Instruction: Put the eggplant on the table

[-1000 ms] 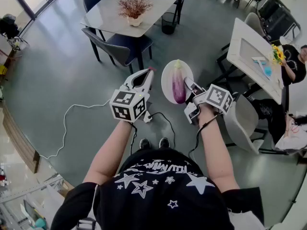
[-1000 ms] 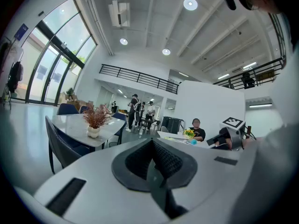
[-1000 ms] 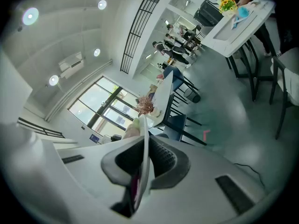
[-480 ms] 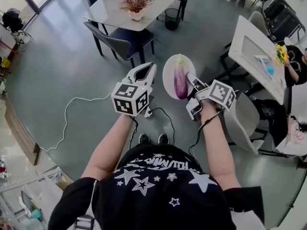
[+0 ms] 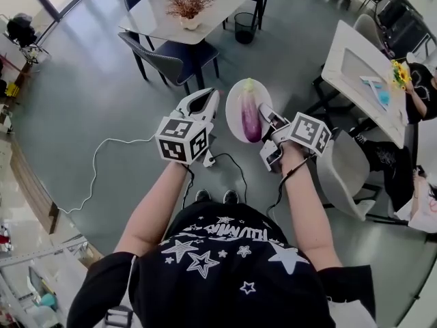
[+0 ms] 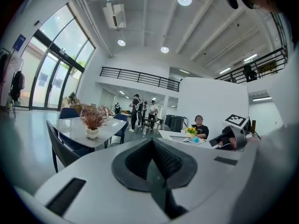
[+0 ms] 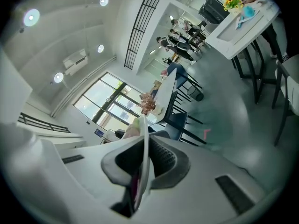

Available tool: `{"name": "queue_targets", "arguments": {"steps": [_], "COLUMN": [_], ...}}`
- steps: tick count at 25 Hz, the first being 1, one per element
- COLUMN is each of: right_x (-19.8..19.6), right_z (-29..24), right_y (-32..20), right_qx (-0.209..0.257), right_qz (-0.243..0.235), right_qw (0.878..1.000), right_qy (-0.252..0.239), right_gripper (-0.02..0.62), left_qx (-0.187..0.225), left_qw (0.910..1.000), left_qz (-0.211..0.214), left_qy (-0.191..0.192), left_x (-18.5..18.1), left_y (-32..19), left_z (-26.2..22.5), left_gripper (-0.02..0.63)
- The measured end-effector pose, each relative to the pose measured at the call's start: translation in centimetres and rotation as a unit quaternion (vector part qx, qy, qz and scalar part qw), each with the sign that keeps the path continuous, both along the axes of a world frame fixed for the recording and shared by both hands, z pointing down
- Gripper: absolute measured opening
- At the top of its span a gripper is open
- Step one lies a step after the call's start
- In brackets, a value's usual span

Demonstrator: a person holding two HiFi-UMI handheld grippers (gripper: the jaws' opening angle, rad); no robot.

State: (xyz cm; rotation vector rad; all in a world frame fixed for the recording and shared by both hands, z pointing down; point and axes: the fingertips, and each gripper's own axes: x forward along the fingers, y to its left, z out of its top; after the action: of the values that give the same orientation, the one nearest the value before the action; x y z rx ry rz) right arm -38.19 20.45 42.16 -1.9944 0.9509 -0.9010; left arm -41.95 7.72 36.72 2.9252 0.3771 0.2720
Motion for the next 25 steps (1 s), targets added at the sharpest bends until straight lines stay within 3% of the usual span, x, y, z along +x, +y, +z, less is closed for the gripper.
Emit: {"name": "queue_targets", "arguments": {"steps": [6,15,25], "right_x": [0.2,0.8,3.6], "right_z": [-0.3,1.2,2.1], "right_y": [1.9,3.3,3.4], "right_qx": [0.003,0.017,0.024], "right_qz": [-0.025,-0.029,-0.017], "right_qw": [1.0,0.999,0.999], "right_qy": [0.015,-0.012,-0.018], "right_gripper": [0.031,0.031,0.031], "left_qx": [0.003,-0.005,0.002], "left_qw": [0.9999,0.999,0.9994], "left_qz": [-0.014,-0.043,-0.032], "left_qy": [0.007,-0.012,-0.012], "left_x": [0.3,-0.4,2.8], "left_y": [2.3,2.1,2.0], "left_z": [0.1,1.4,1.9], "left_gripper": [0.006,0.008,0.006]}}
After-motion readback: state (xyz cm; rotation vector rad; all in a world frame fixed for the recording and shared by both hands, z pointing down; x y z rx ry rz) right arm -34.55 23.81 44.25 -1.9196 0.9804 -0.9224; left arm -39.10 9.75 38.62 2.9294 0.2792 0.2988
